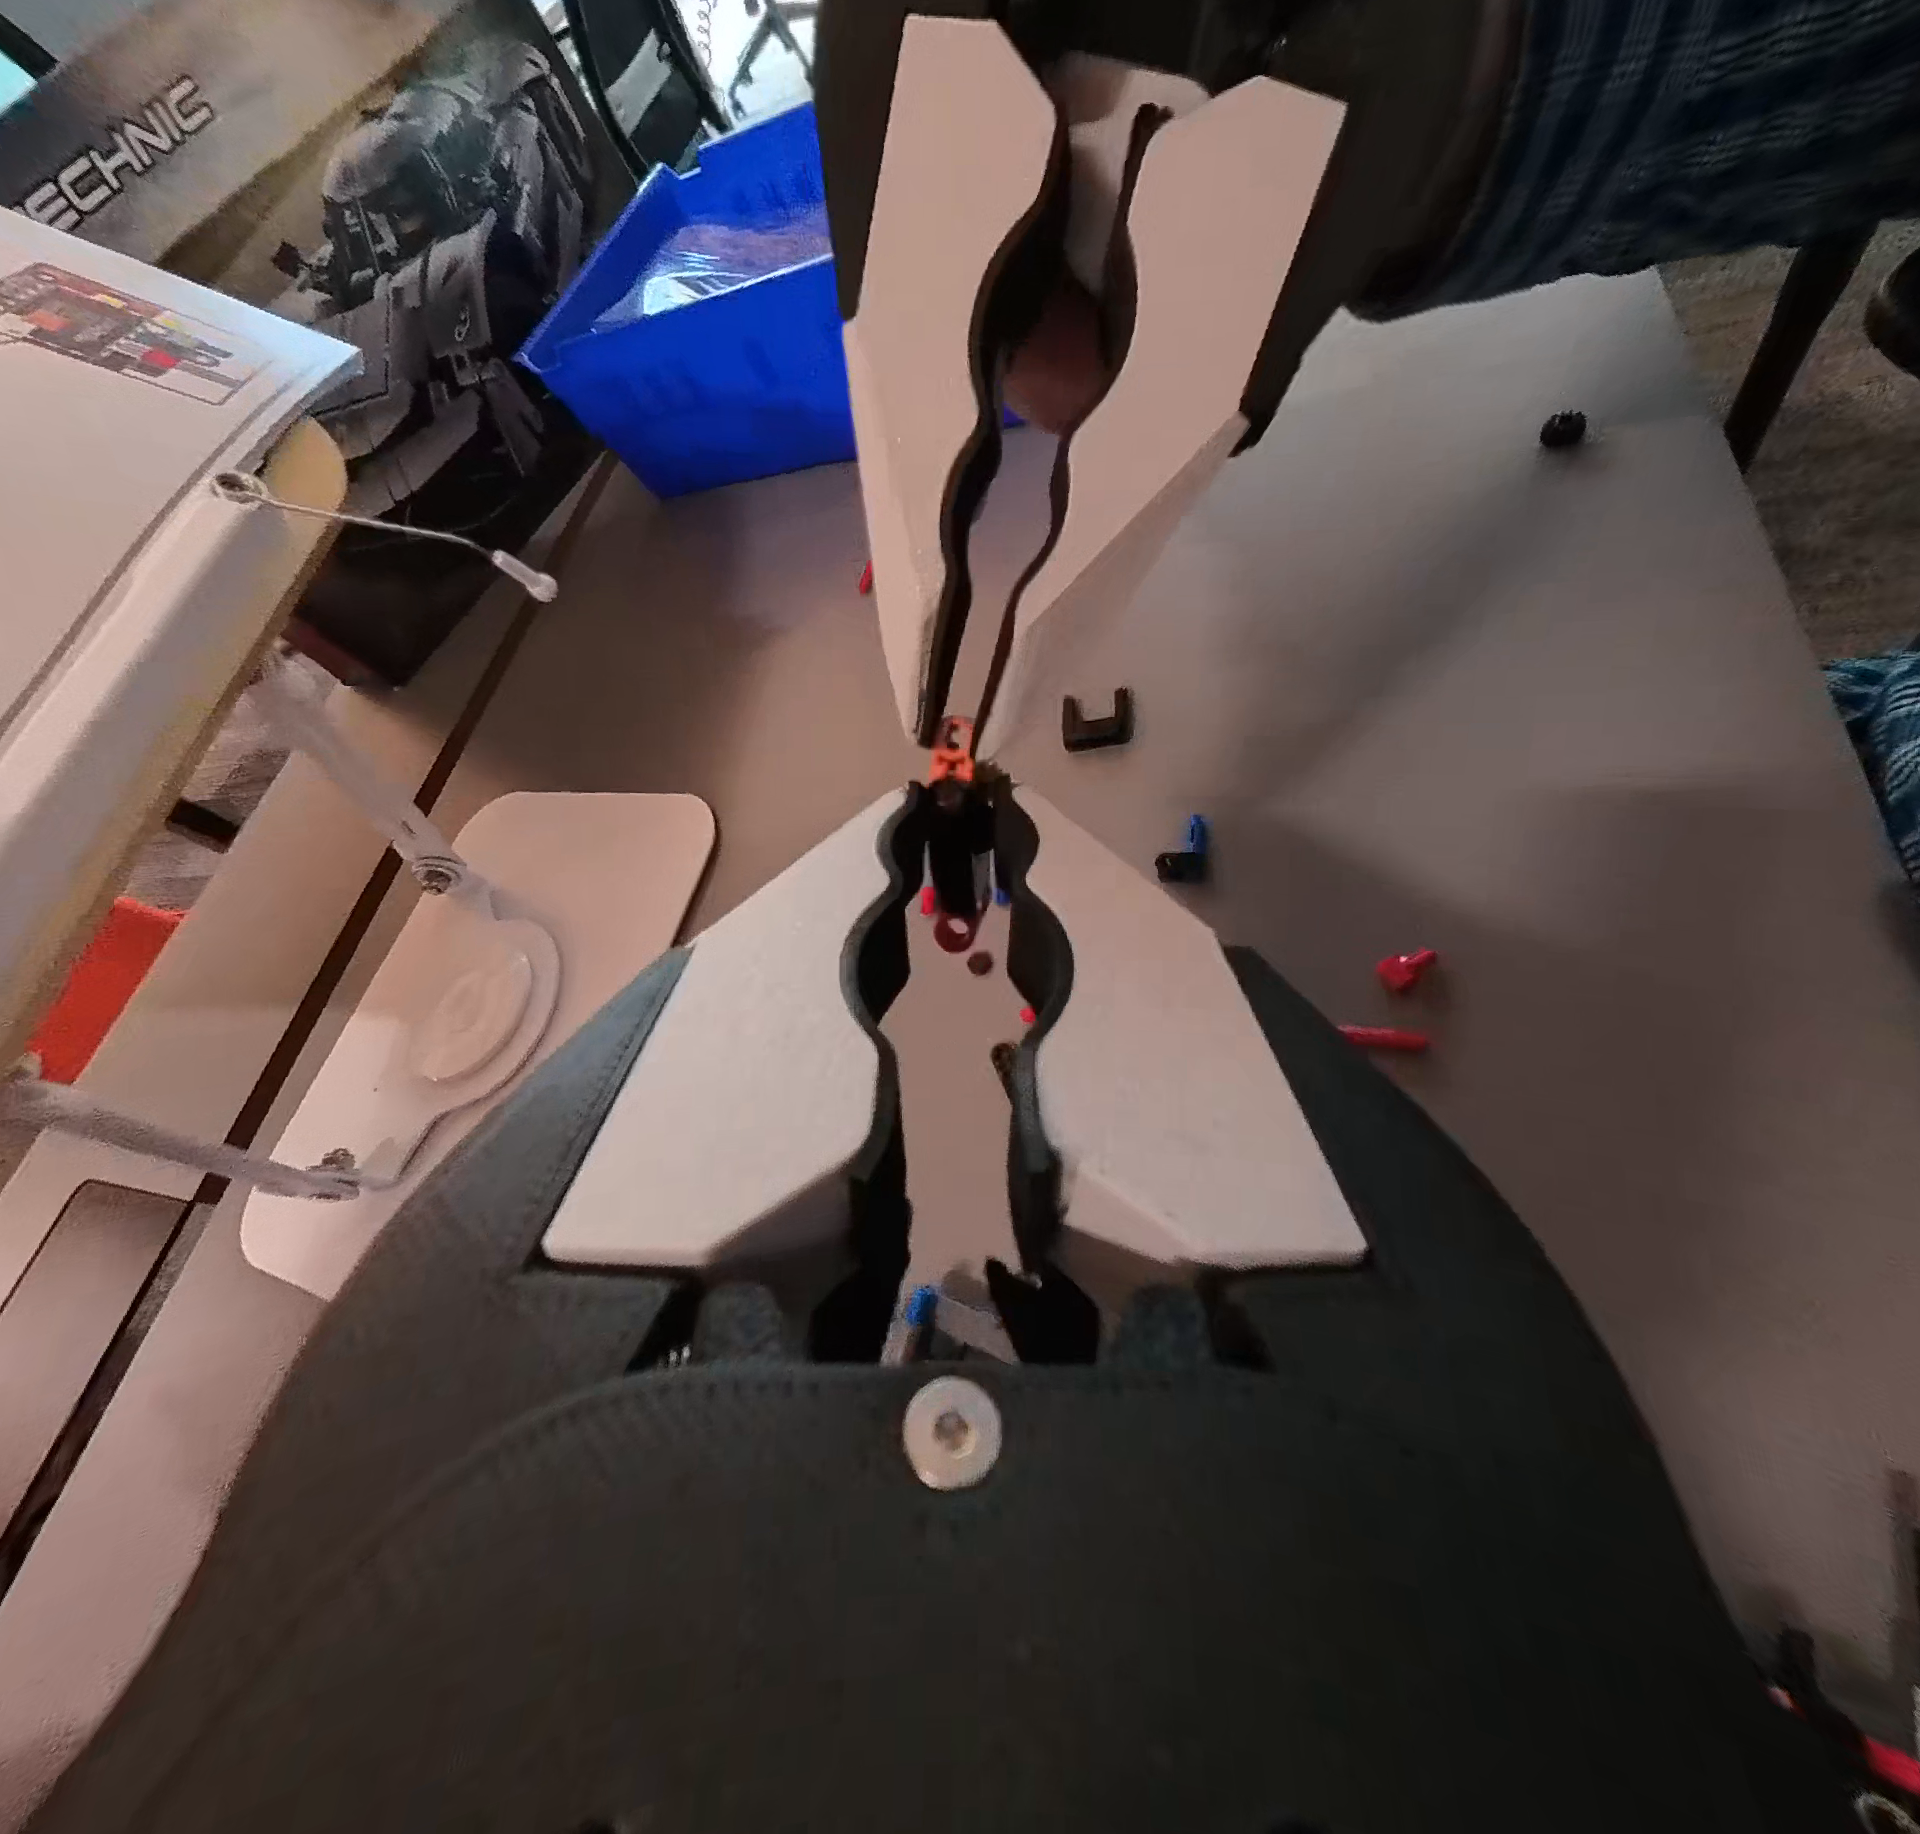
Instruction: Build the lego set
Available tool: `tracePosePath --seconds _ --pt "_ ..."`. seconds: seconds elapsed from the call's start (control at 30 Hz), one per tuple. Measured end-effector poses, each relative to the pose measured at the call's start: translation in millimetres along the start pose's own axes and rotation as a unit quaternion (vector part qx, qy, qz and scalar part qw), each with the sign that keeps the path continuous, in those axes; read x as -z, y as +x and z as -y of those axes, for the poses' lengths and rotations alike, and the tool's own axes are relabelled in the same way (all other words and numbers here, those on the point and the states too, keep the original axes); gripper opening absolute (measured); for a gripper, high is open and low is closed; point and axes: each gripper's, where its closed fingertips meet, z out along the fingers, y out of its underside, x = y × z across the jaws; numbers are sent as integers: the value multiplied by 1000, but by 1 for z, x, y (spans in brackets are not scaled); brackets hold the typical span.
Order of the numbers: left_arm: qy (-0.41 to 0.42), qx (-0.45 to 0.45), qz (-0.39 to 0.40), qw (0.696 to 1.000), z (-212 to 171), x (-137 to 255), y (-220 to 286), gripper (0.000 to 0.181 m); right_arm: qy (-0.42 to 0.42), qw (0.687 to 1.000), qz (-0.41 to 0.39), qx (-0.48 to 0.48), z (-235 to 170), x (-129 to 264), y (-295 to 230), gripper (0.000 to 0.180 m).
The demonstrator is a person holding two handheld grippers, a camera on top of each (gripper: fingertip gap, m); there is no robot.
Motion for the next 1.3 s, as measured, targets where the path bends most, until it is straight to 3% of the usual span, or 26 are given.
tracePosePath --seconds 0.03,0.47,0.8,1.03,1.13,1.3 --pt "8 10 -6 1000 2 1 0 10 10 1000 0 -12 1 2 1 3" --pt "44 58 -43 996 8 4 -3 11 74 994 4 -77 1 12 4 3" --pt "-16 -36 -1 999 -4 -5 1 11 -51 999 4 14 -11 -1 -5 7" --pt "-19 -71 -3 997 -4 -4 6 11 -68 997 37 14 -17 -1 -9 4" --pt "-16 -69 -3 997 -4 -4 5 12 -59 998 30 13 -16 -2 -8 4" --pt "23 -22 -21 999 4 -2 2 22 7 997 30 -68 -9 2 -1 4"
